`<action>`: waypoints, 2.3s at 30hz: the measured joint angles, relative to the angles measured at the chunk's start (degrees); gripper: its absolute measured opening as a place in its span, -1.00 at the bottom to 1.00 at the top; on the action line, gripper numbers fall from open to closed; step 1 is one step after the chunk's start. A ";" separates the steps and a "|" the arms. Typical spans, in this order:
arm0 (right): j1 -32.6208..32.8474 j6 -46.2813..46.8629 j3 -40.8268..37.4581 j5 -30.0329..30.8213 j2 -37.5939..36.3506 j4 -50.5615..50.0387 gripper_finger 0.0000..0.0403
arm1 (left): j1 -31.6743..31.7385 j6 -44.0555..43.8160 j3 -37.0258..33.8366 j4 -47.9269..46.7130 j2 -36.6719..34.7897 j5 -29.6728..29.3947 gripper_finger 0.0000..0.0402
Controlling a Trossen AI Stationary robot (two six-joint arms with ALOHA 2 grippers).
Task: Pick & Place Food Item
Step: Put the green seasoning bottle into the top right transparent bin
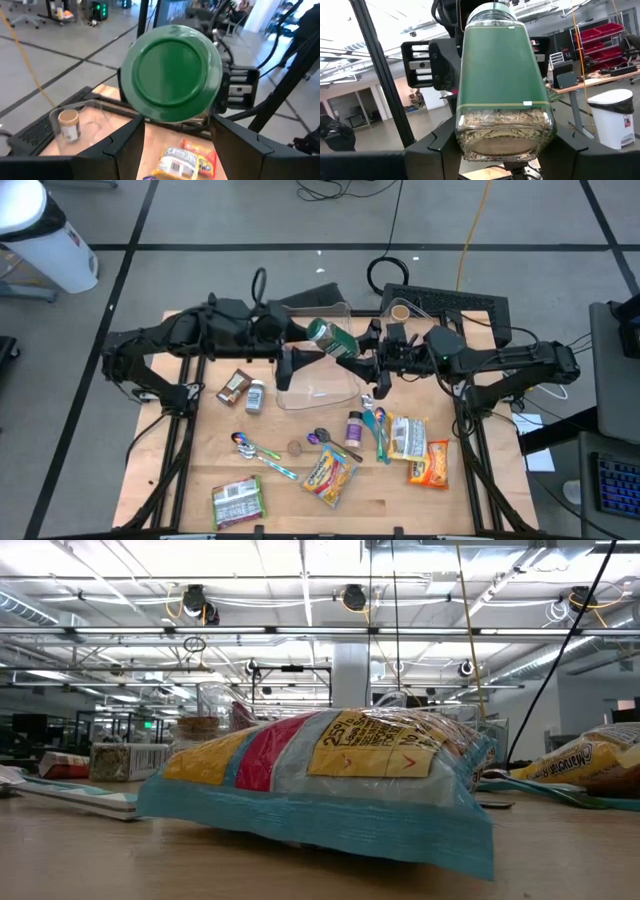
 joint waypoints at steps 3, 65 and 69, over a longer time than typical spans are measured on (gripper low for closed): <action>0.47 0.01 0.01 0.02 -0.11 -0.72 -0.07 | 0.01 0.35 -0.01 0.98 0.21 0.34 0.14; 0.32 -4.29 -0.11 -1.27 0.11 4.91 -0.07 | 4.92 -0.55 0.09 17.19 6.52 13.62 0.14; 0.30 -4.87 -0.11 -1.18 0.11 6.48 -0.07 | 5.02 -0.58 0.09 17.54 6.57 13.63 0.14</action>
